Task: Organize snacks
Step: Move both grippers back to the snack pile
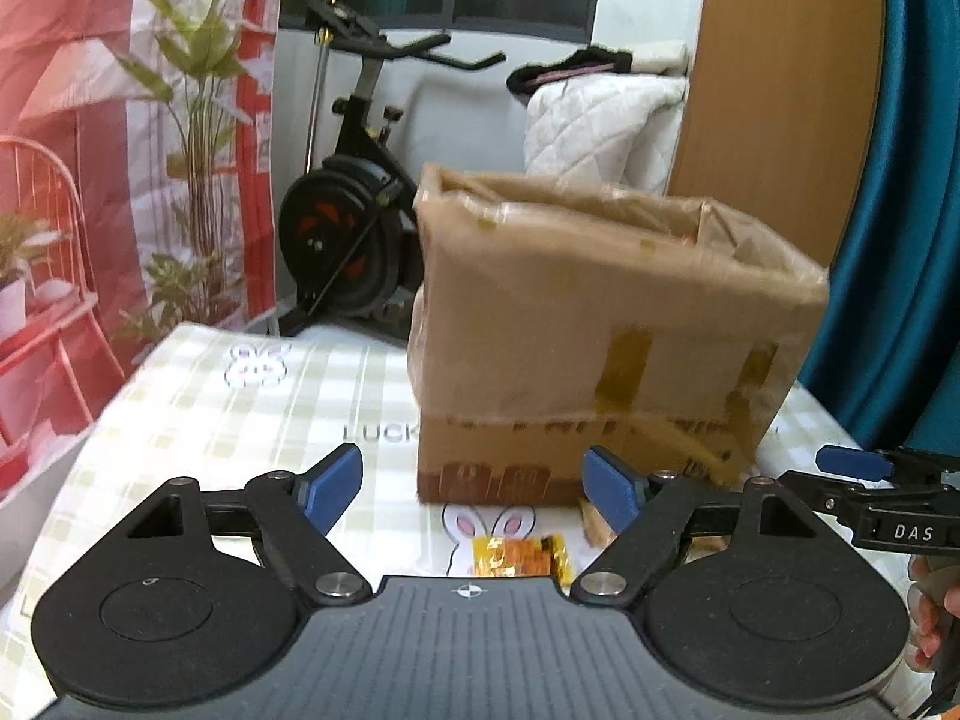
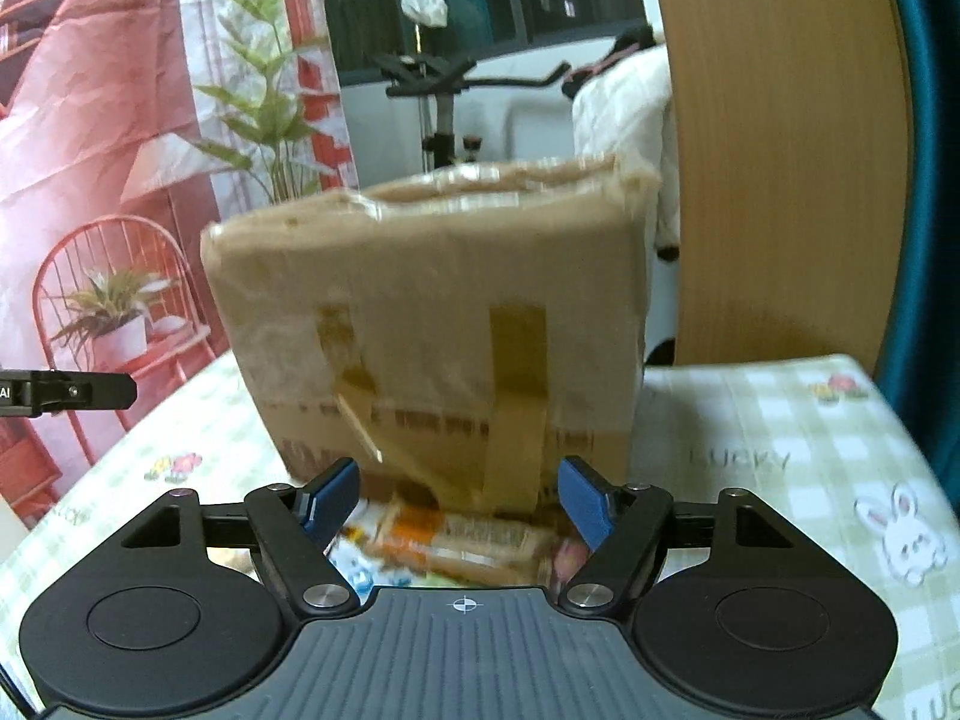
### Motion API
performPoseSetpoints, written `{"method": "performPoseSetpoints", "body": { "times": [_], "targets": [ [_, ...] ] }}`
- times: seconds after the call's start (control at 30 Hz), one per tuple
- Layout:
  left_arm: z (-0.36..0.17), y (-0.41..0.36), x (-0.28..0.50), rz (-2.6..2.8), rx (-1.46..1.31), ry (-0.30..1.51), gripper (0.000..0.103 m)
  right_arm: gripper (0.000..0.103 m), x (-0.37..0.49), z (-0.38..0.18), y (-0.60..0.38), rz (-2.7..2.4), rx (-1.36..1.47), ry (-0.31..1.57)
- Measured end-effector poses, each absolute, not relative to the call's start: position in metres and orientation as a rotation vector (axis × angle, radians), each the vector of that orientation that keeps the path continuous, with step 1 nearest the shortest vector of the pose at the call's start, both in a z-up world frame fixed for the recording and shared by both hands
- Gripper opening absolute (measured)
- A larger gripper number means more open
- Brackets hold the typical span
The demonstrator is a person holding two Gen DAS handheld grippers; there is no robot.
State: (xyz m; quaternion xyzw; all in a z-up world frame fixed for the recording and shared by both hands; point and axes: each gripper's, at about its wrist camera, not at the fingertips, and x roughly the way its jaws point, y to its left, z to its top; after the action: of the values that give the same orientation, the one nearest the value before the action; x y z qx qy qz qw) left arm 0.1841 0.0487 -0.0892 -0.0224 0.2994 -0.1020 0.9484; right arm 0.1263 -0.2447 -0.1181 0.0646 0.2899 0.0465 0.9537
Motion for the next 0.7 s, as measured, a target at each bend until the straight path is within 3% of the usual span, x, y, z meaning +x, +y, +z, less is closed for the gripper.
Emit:
{"method": "performPoseSetpoints", "body": {
  "times": [0.23, 0.33, 0.7],
  "targets": [
    [-0.117, 0.064, 0.19, -0.2, -0.077, 0.683, 0.075, 0.069, 0.127, -0.153, -0.243, 0.08, 0.142, 0.658],
    [-0.124, 0.067, 0.194, -0.194, -0.069, 0.707, 0.065, 0.069, 0.129, -0.164, -0.245, 0.08, 0.162, 0.674],
    [-0.148, 0.056, 0.197, -0.261, -0.032, 0.77, 0.045, 0.064, 0.143, -0.181, -0.234, 0.109, 0.147, 0.725]
  ]
}}
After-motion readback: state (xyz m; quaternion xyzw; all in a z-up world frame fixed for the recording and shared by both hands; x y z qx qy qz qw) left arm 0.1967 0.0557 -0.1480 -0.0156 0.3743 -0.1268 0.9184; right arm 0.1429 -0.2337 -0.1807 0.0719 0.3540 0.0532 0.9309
